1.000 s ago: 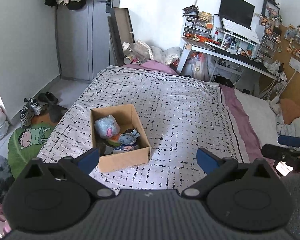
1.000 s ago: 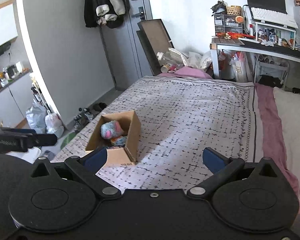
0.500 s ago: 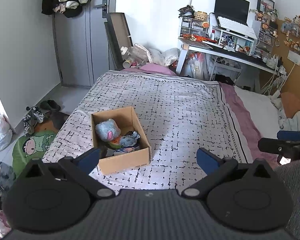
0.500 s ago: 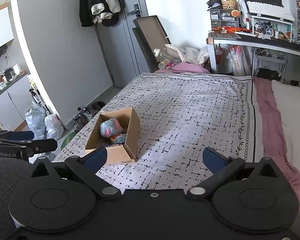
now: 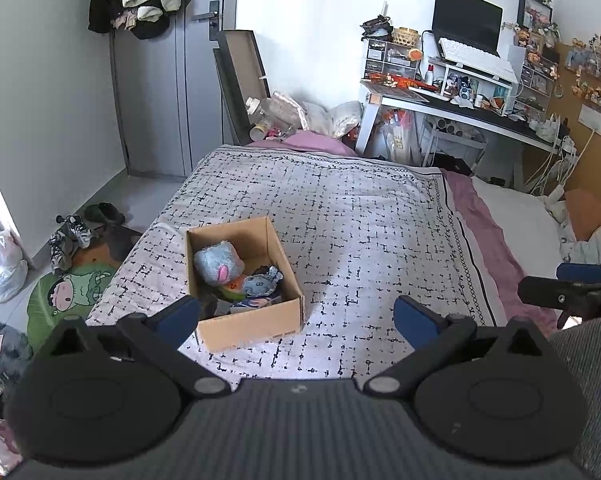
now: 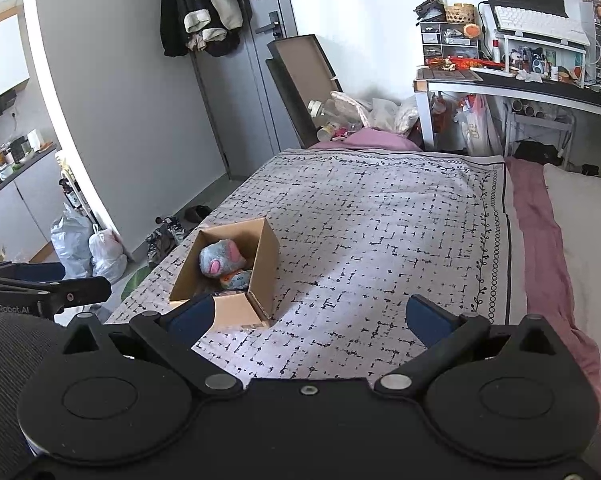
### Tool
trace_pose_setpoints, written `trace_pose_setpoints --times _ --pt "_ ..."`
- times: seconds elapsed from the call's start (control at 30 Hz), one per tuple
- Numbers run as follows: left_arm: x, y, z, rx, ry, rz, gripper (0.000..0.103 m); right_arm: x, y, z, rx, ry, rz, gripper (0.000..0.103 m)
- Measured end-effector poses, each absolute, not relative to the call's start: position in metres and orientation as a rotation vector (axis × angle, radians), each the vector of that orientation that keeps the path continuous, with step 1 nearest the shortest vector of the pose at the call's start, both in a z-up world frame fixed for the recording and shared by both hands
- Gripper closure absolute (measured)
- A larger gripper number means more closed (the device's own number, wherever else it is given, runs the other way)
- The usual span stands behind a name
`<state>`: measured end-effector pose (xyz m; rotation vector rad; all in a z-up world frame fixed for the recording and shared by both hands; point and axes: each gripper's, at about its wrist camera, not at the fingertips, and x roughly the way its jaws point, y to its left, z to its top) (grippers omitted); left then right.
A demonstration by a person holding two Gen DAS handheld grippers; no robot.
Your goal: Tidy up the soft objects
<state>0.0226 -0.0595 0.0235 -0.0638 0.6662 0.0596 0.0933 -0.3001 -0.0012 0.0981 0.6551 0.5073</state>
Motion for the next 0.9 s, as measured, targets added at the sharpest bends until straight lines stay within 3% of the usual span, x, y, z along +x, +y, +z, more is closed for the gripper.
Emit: trace_pose_setpoints --times 0.9 --pt "0.0239 -0.0592 0.0212 -0.082 0.663 0.031 0.000 0.0882 -0.2986 0.0018 0.056 0.636 0.435 0.000"
